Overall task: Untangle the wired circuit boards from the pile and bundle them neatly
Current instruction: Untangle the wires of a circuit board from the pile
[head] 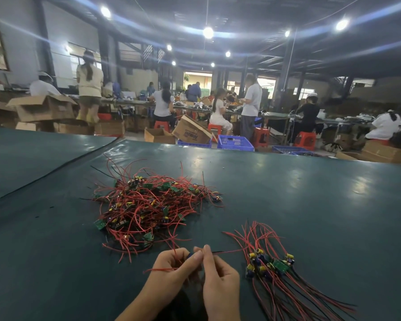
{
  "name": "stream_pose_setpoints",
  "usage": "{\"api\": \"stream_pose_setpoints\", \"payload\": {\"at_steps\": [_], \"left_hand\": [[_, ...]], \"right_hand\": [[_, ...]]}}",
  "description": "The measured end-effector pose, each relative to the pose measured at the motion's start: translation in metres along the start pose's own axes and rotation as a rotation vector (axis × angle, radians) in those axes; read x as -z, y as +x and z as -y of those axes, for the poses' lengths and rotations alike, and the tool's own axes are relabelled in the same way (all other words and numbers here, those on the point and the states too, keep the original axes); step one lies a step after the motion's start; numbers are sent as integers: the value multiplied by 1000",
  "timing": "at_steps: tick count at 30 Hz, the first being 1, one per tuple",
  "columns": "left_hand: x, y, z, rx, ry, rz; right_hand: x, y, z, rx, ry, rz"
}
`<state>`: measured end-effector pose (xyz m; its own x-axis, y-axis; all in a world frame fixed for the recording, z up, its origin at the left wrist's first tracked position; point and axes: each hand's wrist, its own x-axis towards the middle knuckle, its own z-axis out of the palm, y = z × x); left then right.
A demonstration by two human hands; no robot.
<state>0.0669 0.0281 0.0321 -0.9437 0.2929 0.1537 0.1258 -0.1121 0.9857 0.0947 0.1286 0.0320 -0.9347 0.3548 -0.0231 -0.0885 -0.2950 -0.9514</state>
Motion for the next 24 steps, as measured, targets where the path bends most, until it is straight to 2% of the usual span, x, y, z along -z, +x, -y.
{"api": "stream_pose_setpoints", "payload": {"at_steps": [4, 7, 10, 12, 14, 17, 20, 24], "left_hand": [[0, 1, 0, 0, 37, 25], [5, 3, -1, 7, 27, 15], [6, 3, -1, 1, 39, 40], [4, 3, -2, 4, 24, -8], [3, 4, -1, 22, -45, -155], [5, 7, -1, 76, -318, -333], [8, 8, -5, 99, -520, -384], [8, 8, -16, 150, -578, -330]], "right_hand": [[12, 12, 4, 15, -56, -152], [27, 25, 12, -42, 120, -277], [37, 33, 16, -44, 251, -318], [38, 32, 17, 5, 235, -293], [38, 30, 16, 76, 176, -250], [35, 24, 14, 121, 156, -164], [32, 18, 18, 121, 208, -36], [34, 18, 19, 27, 292, 55]]}}
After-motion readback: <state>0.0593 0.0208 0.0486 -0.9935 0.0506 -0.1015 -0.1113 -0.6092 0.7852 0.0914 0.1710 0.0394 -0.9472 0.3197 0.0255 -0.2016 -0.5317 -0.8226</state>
